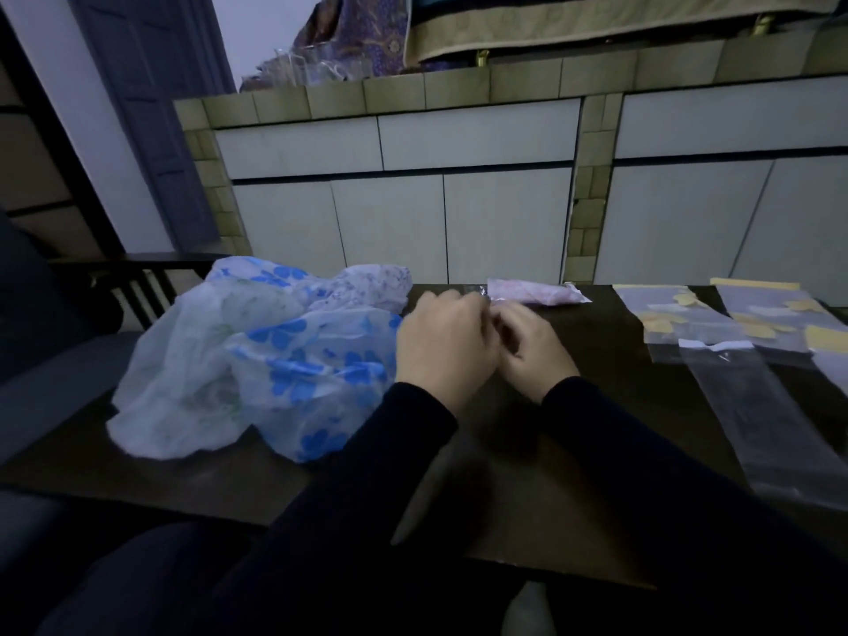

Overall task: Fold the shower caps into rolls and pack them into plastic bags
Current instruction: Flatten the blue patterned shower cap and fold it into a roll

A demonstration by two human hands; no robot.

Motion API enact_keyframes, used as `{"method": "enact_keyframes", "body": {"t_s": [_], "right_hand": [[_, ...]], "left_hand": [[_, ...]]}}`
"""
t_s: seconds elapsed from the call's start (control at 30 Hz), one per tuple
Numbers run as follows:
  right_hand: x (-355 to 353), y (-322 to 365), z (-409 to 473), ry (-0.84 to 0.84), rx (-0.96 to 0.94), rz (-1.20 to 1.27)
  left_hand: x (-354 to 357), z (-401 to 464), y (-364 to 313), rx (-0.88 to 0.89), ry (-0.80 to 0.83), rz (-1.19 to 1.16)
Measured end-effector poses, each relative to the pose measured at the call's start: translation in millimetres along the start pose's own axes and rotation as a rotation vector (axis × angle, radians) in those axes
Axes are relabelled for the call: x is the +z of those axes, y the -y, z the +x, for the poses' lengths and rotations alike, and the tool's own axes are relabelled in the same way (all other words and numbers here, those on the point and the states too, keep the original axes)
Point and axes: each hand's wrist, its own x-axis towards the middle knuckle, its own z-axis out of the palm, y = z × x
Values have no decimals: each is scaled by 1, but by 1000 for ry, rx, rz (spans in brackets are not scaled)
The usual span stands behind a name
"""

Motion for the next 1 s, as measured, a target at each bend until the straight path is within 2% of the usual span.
{"method": "enact_keyframes", "body": {"t_s": [0.03, 0.1, 0.27, 0.33, 0.4, 0.53, 0.67, 0.83, 0.93, 1.0], "right_hand": [[4, 10, -3, 61, -62, 1], [16, 29, -8, 159, -154, -9], [42, 60, -18, 231, -294, -55], [50, 61, -18, 220, -307, -110], [56, 61, -19, 161, -350, -141], [50, 63, -20, 89, -377, -83], [29, 66, -19, 73, -248, 103], [4, 64, -13, -33, 96, 324], [-19, 61, -4, -148, 198, 368], [-32, 51, 3, -218, 369, 472]], "left_hand": [[-14, -2, 3, -1, -12, 49], [-38, -8, 12, -30, 65, 184], [-77, -35, 43, -125, 206, 382], [-80, -44, 54, -170, 303, 393], [-78, -48, 62, -198, 334, 375], [-78, -45, 66, -172, 222, 278], [-82, -17, 53, -41, 175, 115], [-74, 20, 25, 28, 254, -65], [-66, 33, 10, 41, 93, -209], [-60, 36, 4, 13, 4, -175]]}}
